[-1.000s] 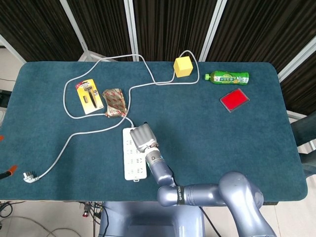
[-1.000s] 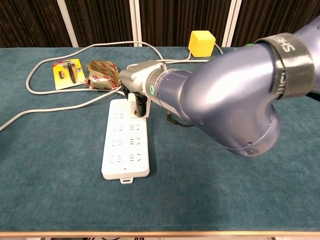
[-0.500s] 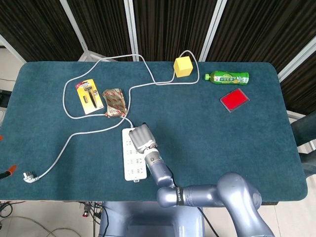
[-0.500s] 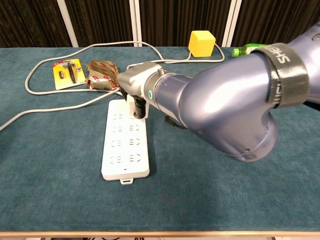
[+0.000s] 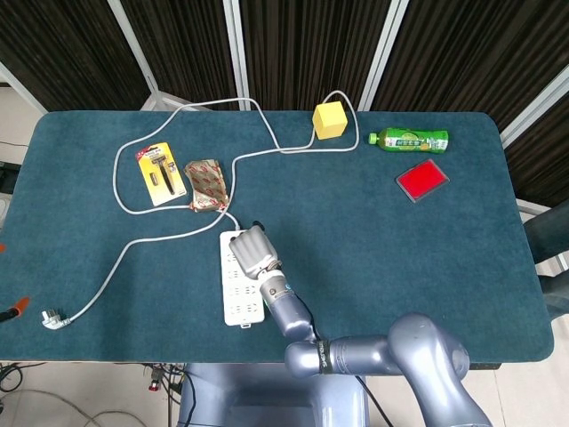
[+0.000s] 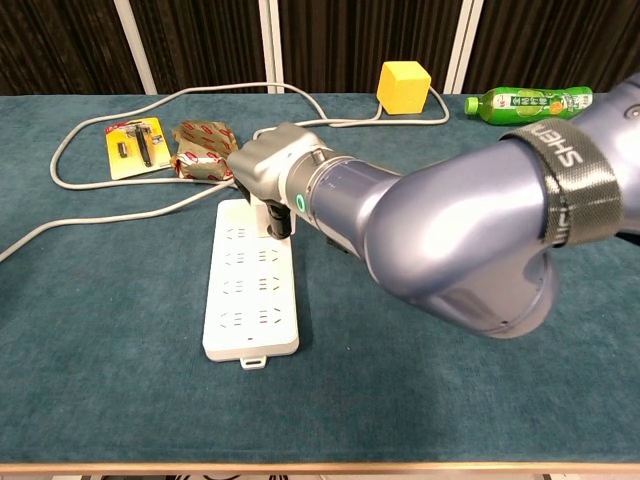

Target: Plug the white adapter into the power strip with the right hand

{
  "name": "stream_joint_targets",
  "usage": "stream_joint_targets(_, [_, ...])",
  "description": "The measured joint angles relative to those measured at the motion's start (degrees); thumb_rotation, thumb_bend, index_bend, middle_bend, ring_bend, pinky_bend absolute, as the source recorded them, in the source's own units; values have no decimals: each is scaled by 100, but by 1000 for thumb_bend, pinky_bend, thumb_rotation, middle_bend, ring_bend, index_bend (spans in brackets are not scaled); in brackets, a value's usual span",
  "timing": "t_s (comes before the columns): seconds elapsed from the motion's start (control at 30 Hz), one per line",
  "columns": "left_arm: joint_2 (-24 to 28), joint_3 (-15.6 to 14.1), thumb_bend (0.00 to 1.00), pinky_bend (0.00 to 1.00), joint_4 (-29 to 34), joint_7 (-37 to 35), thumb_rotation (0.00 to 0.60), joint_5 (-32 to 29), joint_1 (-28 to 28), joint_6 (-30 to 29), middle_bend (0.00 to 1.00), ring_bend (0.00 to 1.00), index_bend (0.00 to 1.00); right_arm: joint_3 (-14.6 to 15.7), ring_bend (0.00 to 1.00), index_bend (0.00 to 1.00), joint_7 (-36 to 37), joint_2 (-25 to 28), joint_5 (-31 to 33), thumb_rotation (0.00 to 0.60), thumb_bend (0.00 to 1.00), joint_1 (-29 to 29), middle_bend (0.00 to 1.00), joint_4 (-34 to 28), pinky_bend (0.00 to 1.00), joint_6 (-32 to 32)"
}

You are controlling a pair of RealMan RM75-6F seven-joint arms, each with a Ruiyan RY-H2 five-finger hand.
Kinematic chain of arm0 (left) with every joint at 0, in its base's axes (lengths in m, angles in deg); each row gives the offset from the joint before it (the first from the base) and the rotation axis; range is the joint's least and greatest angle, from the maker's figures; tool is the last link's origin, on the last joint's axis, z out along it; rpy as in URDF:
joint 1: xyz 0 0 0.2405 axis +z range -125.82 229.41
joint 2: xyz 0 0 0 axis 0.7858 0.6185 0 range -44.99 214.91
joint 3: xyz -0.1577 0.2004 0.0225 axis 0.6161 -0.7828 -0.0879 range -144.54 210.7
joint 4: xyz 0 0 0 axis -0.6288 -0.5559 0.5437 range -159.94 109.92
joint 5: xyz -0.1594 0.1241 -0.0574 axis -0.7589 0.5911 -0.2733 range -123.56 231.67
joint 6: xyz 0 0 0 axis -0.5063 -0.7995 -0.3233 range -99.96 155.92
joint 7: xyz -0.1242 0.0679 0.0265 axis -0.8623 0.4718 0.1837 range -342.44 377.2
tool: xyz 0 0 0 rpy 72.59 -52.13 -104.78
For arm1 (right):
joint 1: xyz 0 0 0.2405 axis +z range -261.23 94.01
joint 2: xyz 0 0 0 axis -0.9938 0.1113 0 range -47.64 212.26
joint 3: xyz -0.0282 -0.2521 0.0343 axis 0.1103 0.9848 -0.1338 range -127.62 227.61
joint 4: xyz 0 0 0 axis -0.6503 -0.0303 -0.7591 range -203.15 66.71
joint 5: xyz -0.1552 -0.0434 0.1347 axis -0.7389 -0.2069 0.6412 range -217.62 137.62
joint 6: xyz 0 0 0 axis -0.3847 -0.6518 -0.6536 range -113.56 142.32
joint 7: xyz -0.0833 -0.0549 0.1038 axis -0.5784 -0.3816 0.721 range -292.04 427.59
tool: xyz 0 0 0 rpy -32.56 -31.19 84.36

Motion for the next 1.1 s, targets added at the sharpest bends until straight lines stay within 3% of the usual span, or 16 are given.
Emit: stream_joint_targets(1.1, [-2,13,100,0,-7,9,600,-31,-3,8,0,0,218,24,528,777,-389,-217,-161,600,614,-74,634,95,345,-65])
